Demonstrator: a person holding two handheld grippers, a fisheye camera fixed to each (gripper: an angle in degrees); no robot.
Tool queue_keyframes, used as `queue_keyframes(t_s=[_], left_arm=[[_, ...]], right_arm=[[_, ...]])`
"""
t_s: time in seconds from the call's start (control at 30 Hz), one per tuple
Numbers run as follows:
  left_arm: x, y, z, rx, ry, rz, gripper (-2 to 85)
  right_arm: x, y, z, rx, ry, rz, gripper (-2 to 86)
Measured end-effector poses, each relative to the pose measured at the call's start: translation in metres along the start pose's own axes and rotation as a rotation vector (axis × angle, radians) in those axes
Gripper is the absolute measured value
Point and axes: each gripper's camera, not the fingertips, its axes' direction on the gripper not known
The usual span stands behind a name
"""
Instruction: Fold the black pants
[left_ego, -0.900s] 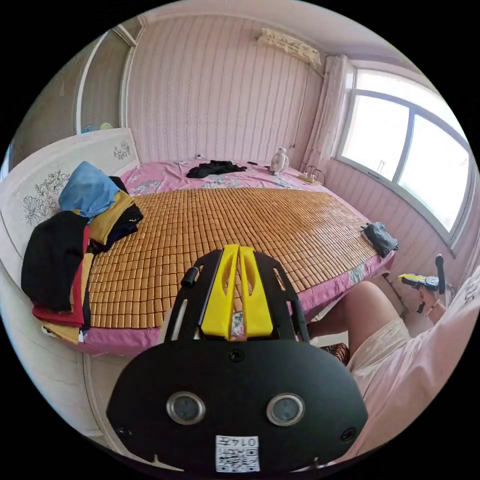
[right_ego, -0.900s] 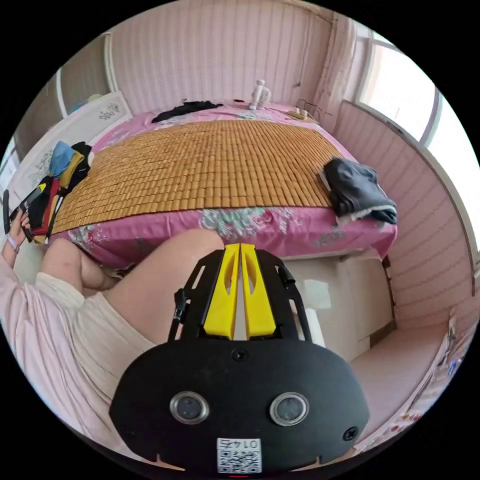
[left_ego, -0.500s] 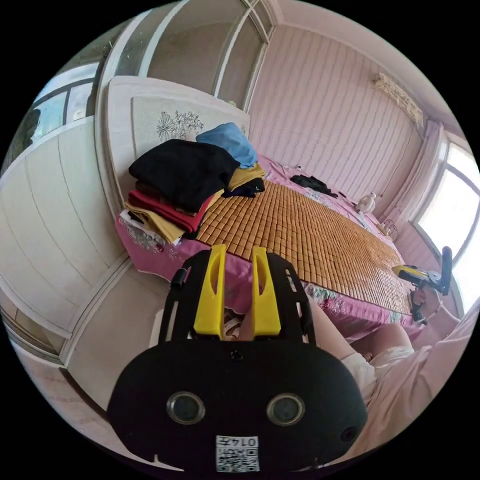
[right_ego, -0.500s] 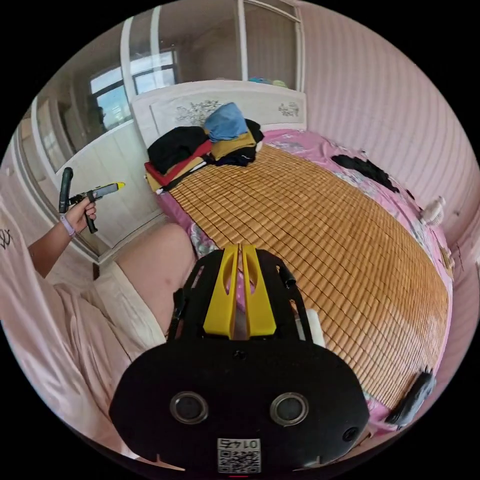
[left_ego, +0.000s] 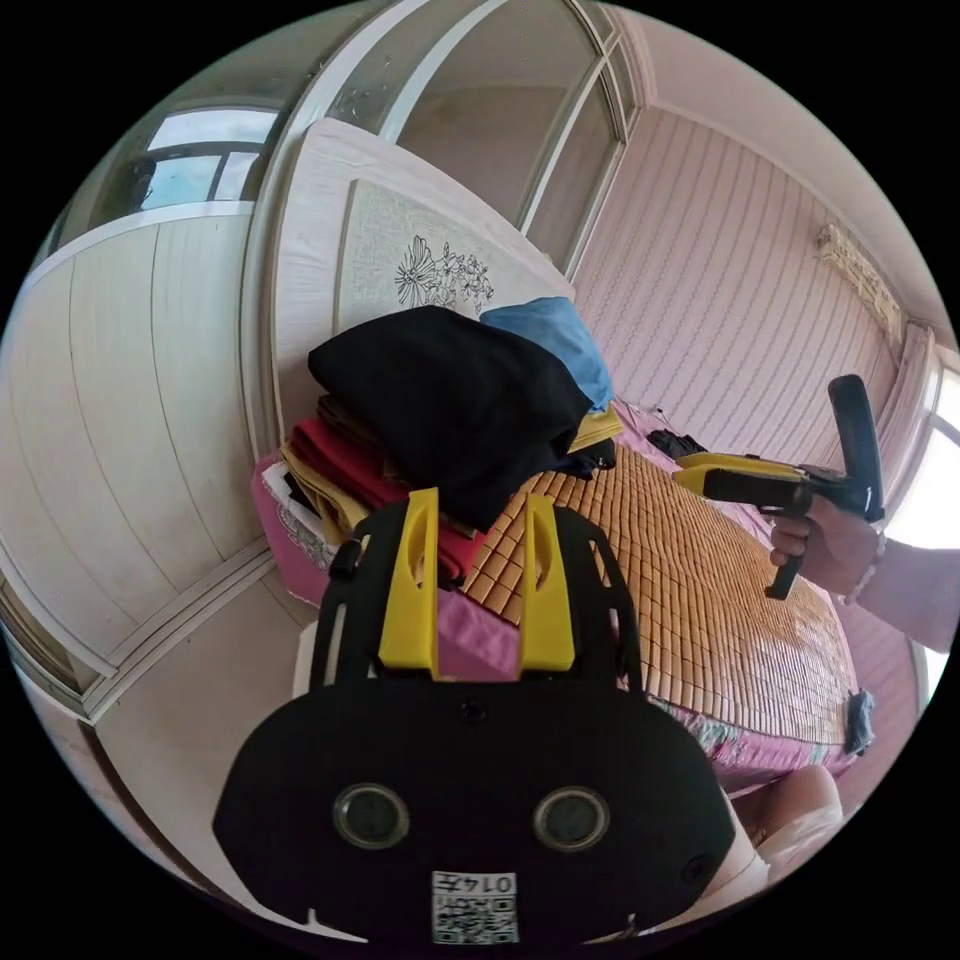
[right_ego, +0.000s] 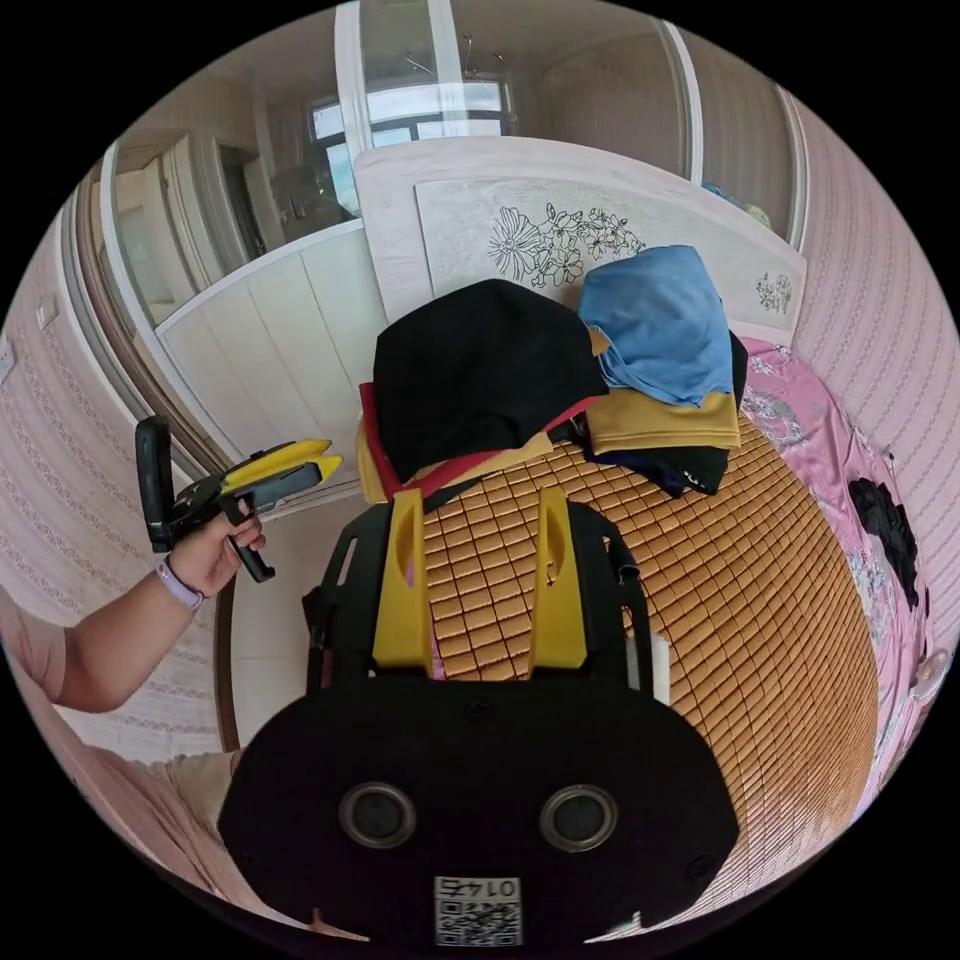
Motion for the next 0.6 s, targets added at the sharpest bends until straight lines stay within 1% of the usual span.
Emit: queue_keyframes(t_s=[0.1, 0.17, 0.2, 0.23, 0.3, 0.33, 0.37, 0.43, 0.5, 0.6], left_arm=[[-0.014, -0.014, 0.026, -0.043, 0.000, -0.025, 13.7], [-0.025, -0.023, 0.048, -0.103, -0.005, -0.066, 12.6], [-0.027, -0.025, 0.052, -0.119, -0.010, -0.080, 12.1], [-0.032, -0.028, 0.062, -0.146, -0.020, -0.094, 10.0], [-0.038, -0.030, 0.074, -0.195, -0.042, -0.100, 5.3], [-0.041, -0.030, 0.078, -0.213, -0.061, -0.107, 2.4], [-0.044, -0.030, 0.076, -0.210, -0.055, -0.108, 0.3], [-0.046, -0.031, 0.069, -0.197, -0.038, -0.092, -0.5], [-0.046, -0.032, 0.058, -0.167, -0.022, -0.074, -0.8], [-0.034, -0.043, 0.023, -0.061, 0.043, -0.004, -0.9]], right_arm=[[0.002, -0.036, 0.043, 0.002, -0.008, 0.056, 16.0], [0.004, -0.052, 0.070, -0.026, 0.015, 0.091, 15.7], [0.004, -0.060, 0.087, -0.070, 0.025, 0.107, 14.9], [0.001, -0.065, 0.102, -0.107, 0.016, 0.098, 13.7], [-0.004, -0.071, 0.112, -0.118, 0.024, 0.081, 10.0], [-0.006, -0.074, 0.112, -0.096, 0.015, 0.076, 6.2], [-0.005, -0.075, 0.111, -0.086, 0.006, 0.084, 4.2], [0.005, -0.081, 0.102, -0.082, -0.054, 0.116, 1.2], [0.009, -0.084, 0.087, -0.049, -0.076, 0.091, 0.4], [0.010, -0.084, 0.042, 0.055, -0.082, 0.000, -0.2]])
